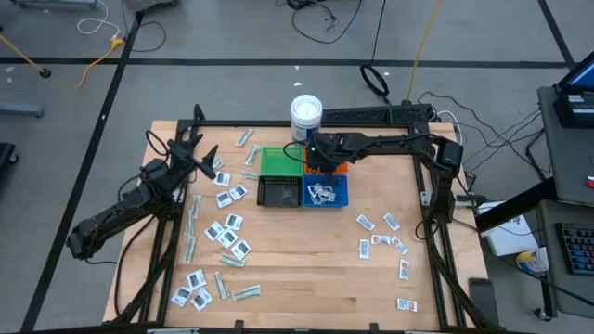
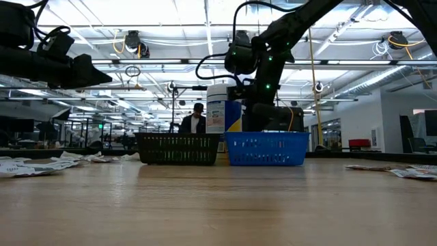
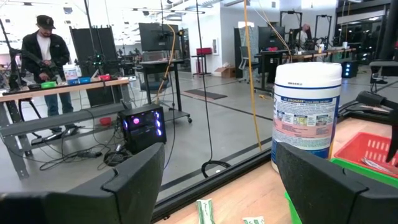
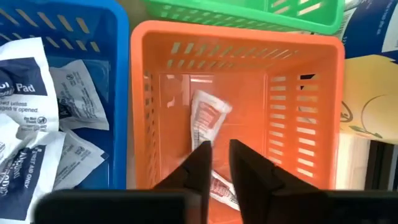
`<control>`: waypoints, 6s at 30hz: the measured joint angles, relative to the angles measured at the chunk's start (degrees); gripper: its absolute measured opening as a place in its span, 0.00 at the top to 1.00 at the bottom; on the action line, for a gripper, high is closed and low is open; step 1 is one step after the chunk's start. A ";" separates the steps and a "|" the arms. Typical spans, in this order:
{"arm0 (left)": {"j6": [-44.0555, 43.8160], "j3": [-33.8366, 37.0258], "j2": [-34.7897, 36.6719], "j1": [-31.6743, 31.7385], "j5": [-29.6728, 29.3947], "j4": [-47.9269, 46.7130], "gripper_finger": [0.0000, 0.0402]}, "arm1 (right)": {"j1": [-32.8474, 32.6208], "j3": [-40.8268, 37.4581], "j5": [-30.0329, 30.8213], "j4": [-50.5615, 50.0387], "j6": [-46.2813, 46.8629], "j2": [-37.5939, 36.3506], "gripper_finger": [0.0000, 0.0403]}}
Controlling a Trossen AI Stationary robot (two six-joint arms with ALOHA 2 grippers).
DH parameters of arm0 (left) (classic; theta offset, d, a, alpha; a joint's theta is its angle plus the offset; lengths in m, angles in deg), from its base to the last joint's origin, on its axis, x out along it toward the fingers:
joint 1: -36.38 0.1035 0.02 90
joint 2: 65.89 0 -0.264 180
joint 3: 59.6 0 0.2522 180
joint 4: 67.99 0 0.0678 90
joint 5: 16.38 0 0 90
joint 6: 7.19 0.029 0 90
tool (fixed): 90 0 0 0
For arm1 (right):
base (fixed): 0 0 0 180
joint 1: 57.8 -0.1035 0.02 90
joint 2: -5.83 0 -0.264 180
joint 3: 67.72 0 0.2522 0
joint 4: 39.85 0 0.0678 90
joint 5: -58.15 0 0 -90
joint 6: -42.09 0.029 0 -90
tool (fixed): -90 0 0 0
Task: Pick & Place First Aid Supplies
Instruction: Put the orange ointment pack into the orange basket
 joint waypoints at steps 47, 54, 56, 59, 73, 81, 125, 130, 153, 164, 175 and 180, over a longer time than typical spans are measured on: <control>0.02 0.00 0.01 0.02 0.02 -0.02 0.23 | -4.62 -19.07 -7.98 -23.82 63.51 -22.42 0.68; 0.00 -0.02 0.00 0.00 0.02 -0.02 0.23 | -10.43 -27.63 -9.27 -23.85 70.85 -30.63 0.68; 0.00 -0.02 0.00 0.02 0.00 -0.02 0.23 | -12.32 -29.73 -10.90 -23.88 73.21 -32.88 0.68; 0.00 -0.01 0.00 0.00 0.01 -0.02 0.23 | -15.42 -32.34 -12.32 -23.92 76.34 -35.77 0.68; 0.00 0.00 0.02 0.02 0.02 -0.02 0.23 | -24.28 -42.99 -12.35 -21.83 82.55 -38.63 0.68; 0.00 -0.02 0.00 0.02 0.02 -0.02 0.23 | -24.44 -47.34 -13.98 -18.84 80.93 -38.71 0.68; 0.00 0.00 0.00 0.00 0.00 0.00 0.23 | -10.39 -23.44 -4.50 -41.61 32.49 -30.27 1.00; 0.00 0.00 0.00 0.00 0.02 -0.02 0.23 | -5.93 -16.23 -4.24 -41.72 25.41 -23.18 1.00; 0.00 -0.02 0.01 0.00 0.02 -0.01 0.23 | 3.34 16.74 1.16 -31.63 1.36 2.38 1.00; 0.02 -0.02 0.00 0.01 0.00 0.00 0.23 | 3.34 16.92 1.14 -22.82 -1.09 6.17 1.00; 0.00 -0.02 0.00 0.00 0.02 -0.02 0.23 | 3.21 12.48 1.11 -15.25 -1.70 6.80 1.00; 0.00 0.00 0.00 0.02 0.00 -0.02 0.23 | 3.21 12.28 1.22 -14.78 -1.06 6.71 0.94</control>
